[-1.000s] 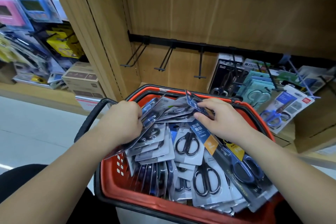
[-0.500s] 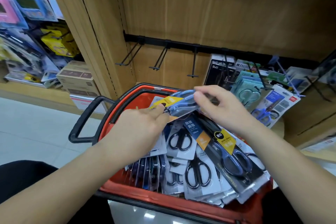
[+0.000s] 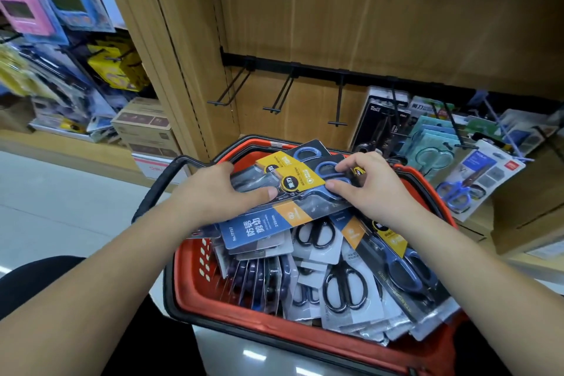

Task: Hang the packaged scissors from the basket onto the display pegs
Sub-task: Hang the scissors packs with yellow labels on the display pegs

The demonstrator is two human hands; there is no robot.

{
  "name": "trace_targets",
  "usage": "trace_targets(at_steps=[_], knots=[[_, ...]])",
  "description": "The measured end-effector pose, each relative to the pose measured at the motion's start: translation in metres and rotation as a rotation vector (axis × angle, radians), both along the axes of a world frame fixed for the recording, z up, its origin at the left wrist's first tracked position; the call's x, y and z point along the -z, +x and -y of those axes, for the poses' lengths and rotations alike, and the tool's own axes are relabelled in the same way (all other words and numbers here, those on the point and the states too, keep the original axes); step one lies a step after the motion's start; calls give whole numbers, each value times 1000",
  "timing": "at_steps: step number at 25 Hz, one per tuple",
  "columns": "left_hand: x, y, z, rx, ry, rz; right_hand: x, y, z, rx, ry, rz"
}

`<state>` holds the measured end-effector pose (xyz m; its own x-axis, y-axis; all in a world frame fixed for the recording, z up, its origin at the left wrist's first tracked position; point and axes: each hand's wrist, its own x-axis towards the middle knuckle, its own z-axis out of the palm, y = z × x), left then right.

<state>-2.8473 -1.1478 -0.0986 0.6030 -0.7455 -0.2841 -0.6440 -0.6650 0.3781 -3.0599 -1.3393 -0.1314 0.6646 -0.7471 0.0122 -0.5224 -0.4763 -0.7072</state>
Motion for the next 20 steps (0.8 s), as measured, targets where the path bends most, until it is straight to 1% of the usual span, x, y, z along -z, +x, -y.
trace_targets(at_steps=[1, 2, 4, 6, 7, 11, 13, 14, 16, 17, 18, 20], knots=[[-2, 3, -1, -20, -39, -164, -1, 0, -1, -8, -3, 1], [-6, 6, -2, -25, -105, -289, -1, -1, -1, -20, -3, -7], [-19, 13, -7, 10, -201, -423, -2, -1, -1, -38, 20, -20], [-34, 16, -15, 25, -322, -459, -4, -2, -2, -48, 61, 6], [-42, 18, -18, -6, -408, -465, -6, -2, -4, -69, 61, 34], [-72, 23, -31, -102, -756, -609, -36, -5, -22, -215, -132, 148], [-78, 19, -33, -74, -815, -659, -51, -4, -38, -273, -218, 154], [-78, 11, -31, -43, -799, -666, -56, -3, -45, -307, -174, 139], [-70, -8, -23, 18, -731, -635, -59, 4, -58, -397, 73, 126], [-65, -16, -16, 13, -731, -609, -55, 7, -60, -423, 166, 130], [-60, -19, -10, -32, -770, -590, -52, 11, -61, -400, 208, 146], [-53, -18, 0, -202, -910, -539, -47, 12, -59, -244, 275, 229]])
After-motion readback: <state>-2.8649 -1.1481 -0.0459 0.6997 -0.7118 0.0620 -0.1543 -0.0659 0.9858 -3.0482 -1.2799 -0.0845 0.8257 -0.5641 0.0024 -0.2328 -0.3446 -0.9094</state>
